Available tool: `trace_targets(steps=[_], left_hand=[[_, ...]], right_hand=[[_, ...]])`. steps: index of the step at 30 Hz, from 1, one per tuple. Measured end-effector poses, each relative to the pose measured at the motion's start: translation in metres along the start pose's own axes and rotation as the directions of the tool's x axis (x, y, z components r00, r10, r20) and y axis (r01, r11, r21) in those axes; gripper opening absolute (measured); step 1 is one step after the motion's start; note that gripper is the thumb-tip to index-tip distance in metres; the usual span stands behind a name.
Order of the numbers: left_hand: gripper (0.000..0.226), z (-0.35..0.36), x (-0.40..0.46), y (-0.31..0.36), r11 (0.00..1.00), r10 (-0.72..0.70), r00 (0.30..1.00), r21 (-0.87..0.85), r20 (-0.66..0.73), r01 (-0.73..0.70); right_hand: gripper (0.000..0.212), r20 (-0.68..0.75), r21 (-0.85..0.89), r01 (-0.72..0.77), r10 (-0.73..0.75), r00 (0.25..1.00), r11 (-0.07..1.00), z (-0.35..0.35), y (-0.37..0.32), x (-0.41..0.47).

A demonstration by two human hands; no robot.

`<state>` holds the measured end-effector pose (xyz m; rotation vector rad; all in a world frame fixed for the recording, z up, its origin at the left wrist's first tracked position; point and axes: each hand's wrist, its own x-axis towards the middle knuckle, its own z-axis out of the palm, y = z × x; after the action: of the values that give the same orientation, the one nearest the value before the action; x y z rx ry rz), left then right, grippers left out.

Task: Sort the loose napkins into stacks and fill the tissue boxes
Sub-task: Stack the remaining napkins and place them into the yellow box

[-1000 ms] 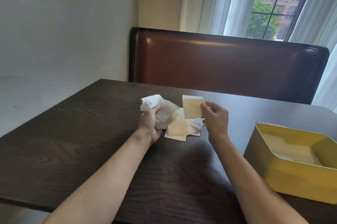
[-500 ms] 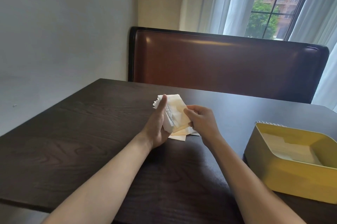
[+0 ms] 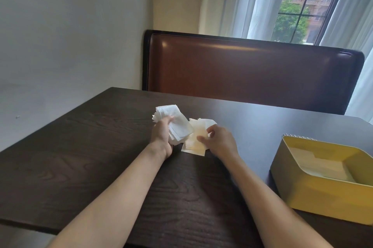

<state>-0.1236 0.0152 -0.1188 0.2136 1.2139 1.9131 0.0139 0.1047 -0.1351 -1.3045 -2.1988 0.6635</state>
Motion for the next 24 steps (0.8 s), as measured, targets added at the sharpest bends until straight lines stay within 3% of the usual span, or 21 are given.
trace_targets(steps=[5, 10, 12, 14, 20, 24], left_hand=[[0.034, -0.002, 0.005, -0.003, 1.0, 0.024, 1.0, 0.01, -0.02, -0.024], [0.017, 0.0, 0.007, -0.004, 0.998, 0.061, 0.998, 0.001, -0.011, -0.061], [0.018, 0.0, 0.008, -0.004, 0.998, 0.064, 0.998, 0.001, -0.023, -0.064], [0.018, -0.001, 0.007, -0.002, 0.999, 0.049, 0.998, 0.005, -0.032, -0.049], [0.027, -0.002, 0.006, -0.002, 1.0, 0.006, 1.0, -0.011, 0.01, -0.005], [0.011, -0.003, 0.004, -0.003, 1.0, -0.006, 0.997, 0.031, 0.077, 0.004]], right_hand=[[0.011, -0.153, 0.33, 0.05, 0.001, 0.988, 0.943, -0.01, -0.002, -0.003], [0.013, -0.181, 0.502, 0.028, 0.073, 0.981, 0.865, -0.022, -0.001, -0.005], [0.006, -0.149, 0.494, -0.005, 0.091, 0.985, 0.869, -0.024, 0.001, -0.003], [0.016, -0.117, 0.473, -0.029, 0.095, 0.989, 0.881, -0.025, 0.002, -0.001], [0.013, -0.102, 0.381, -0.043, 0.088, 0.991, 0.924, -0.022, 0.007, 0.003], [0.007, -0.118, 0.372, -0.013, 0.061, 0.991, 0.928, -0.019, 0.008, 0.004]])
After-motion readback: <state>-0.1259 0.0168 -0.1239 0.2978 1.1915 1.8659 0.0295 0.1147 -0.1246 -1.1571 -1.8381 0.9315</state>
